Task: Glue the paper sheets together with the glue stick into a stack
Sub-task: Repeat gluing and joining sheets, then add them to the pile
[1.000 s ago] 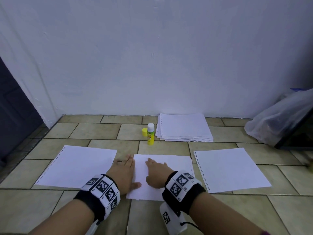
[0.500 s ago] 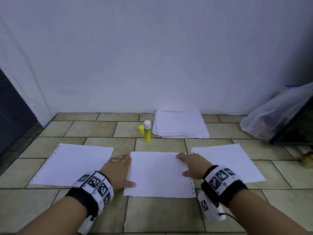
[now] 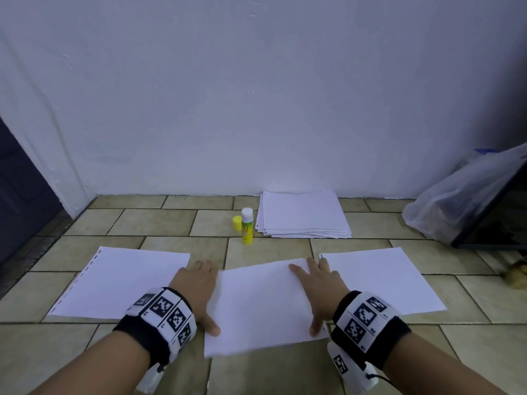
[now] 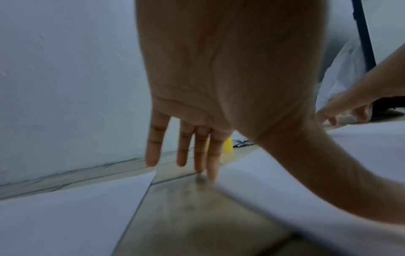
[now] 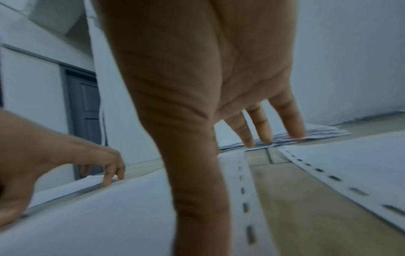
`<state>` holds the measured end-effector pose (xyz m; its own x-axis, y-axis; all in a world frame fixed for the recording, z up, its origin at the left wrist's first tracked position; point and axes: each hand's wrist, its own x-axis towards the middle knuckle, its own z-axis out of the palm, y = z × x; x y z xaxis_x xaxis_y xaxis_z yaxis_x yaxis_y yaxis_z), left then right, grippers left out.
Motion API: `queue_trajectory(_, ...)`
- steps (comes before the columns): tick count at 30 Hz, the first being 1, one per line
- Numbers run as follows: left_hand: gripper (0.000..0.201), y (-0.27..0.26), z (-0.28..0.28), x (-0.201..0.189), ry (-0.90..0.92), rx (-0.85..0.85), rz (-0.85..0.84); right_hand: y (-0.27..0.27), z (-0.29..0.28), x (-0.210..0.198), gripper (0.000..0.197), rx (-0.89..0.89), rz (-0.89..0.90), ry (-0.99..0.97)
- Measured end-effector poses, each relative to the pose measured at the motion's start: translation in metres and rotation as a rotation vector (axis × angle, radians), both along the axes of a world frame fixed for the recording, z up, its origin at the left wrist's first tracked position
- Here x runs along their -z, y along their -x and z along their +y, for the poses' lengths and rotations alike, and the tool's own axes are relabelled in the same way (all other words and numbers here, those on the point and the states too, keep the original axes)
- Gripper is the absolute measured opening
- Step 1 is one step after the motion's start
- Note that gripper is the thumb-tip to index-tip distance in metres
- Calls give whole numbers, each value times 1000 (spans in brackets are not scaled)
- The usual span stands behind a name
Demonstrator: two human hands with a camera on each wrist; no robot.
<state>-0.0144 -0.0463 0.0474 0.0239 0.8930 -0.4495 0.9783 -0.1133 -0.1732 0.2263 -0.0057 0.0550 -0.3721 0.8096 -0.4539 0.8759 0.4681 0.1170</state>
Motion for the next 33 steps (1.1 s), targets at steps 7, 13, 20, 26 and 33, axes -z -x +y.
queue_trajectory(7, 74, -18, 1, -4, -90, 82, -174, 30, -9, 2, 46, -66, 39, 44)
queue_trajectory(13, 78, -41, 0, 8, -99, 160, -259, 52, -4, 8, 68, -36, 197, 62)
queue_trajectory(20, 89, -38, -2, 12, -155, 110, -204, 67, -17, 17, 78, -96, 203, 42)
queue_trajectory(26, 84, -19, -3, 23, -49, 104, -344, 58, 2, 16, 87, -159, 266, 173)
queue_trajectory(33, 74, -8, 6, 9, -1, 145, -264, 5, 32, 13, 87, -30, 217, 160)
